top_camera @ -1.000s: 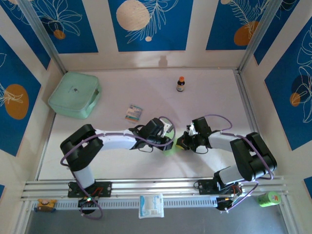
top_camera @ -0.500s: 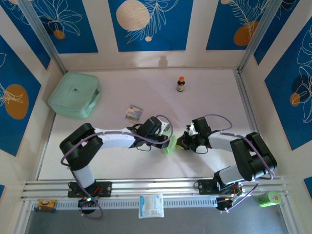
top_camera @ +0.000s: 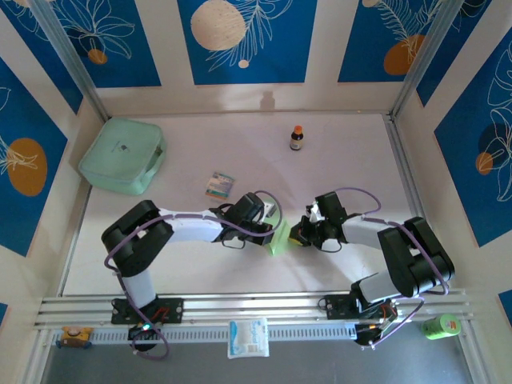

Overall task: Fold a paper plane with a square sheet of paper (pick it up from the middle)
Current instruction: Fold the triangle a second time at the center of the table.

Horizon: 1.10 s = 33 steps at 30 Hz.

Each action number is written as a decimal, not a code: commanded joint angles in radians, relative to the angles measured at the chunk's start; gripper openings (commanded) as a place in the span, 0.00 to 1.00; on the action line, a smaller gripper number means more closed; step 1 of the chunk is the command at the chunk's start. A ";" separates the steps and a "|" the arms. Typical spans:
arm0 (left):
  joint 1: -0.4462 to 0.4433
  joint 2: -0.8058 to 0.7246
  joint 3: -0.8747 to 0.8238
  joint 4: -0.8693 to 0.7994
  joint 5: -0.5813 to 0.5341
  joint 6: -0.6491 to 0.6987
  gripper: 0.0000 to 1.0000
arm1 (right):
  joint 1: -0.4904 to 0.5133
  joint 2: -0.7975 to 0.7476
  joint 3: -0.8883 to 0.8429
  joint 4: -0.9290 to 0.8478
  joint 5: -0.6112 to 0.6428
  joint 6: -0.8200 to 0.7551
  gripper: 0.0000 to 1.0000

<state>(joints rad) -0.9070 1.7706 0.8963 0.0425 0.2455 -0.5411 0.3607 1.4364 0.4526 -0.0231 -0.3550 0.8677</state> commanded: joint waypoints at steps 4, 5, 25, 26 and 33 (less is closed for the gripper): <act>0.014 0.016 -0.010 -0.052 -0.045 0.034 0.03 | -0.004 -0.005 0.010 -0.065 0.012 -0.013 0.03; 0.014 0.015 -0.008 -0.057 -0.050 0.036 0.03 | -0.005 -0.005 0.010 -0.064 0.013 -0.015 0.03; 0.019 0.041 0.009 -0.038 -0.038 0.066 0.08 | -0.011 -0.005 0.015 -0.071 0.001 -0.026 0.03; 0.018 0.041 0.009 -0.033 -0.032 0.064 0.08 | -0.011 -0.005 0.013 -0.072 0.001 -0.026 0.03; 0.019 0.032 0.007 -0.021 -0.031 0.070 0.08 | -0.012 -0.005 0.009 -0.069 0.001 -0.025 0.03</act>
<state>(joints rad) -0.9005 1.7844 0.8963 0.0158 0.2062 -0.4885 0.3550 1.4364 0.4583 -0.0414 -0.3580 0.8566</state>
